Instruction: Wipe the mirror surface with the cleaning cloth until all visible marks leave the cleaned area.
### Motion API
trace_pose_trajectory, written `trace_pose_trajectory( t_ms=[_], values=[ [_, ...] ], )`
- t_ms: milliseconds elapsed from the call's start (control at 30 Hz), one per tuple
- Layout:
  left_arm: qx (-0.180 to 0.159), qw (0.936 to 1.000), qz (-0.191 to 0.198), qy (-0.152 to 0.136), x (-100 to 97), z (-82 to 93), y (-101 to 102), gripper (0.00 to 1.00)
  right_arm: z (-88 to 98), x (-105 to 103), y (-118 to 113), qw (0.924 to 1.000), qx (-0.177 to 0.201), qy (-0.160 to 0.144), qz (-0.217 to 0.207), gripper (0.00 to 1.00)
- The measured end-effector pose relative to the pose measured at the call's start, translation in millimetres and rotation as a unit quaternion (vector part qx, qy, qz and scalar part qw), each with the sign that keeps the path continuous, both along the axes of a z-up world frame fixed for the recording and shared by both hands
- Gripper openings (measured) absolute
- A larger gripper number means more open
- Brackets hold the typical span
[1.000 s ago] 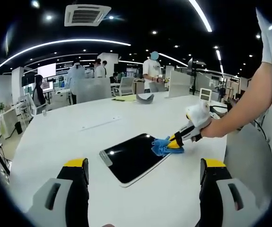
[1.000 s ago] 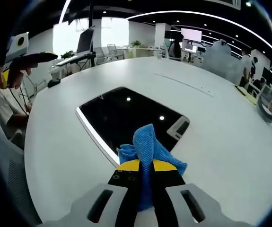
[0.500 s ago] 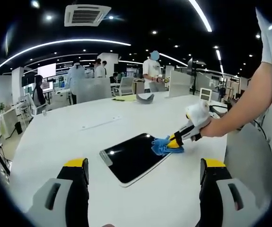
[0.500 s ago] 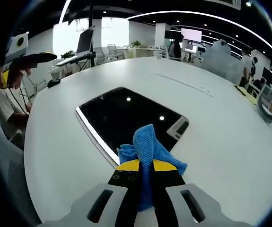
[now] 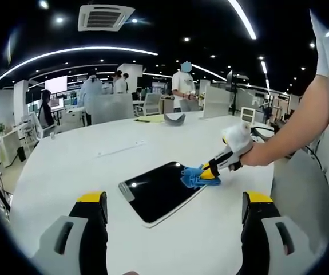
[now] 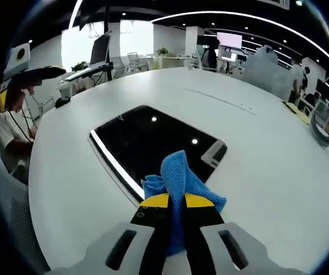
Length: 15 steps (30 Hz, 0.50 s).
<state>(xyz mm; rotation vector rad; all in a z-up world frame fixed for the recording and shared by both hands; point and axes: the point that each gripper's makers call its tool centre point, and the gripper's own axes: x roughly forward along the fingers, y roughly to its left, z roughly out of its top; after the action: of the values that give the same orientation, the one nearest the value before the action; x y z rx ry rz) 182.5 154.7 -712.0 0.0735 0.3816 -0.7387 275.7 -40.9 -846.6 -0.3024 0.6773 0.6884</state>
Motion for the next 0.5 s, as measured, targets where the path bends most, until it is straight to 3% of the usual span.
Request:
trace_pose_trajectory(
  t_ms=[500],
  values=[
    [-0.003, 1.0000, 0.000, 0.000, 2.8, 0.5, -0.9, 0.99, 0.2, 5.1, 1.8, 1.0000, -0.002, 0.001, -0.001, 0.03]
  ],
)
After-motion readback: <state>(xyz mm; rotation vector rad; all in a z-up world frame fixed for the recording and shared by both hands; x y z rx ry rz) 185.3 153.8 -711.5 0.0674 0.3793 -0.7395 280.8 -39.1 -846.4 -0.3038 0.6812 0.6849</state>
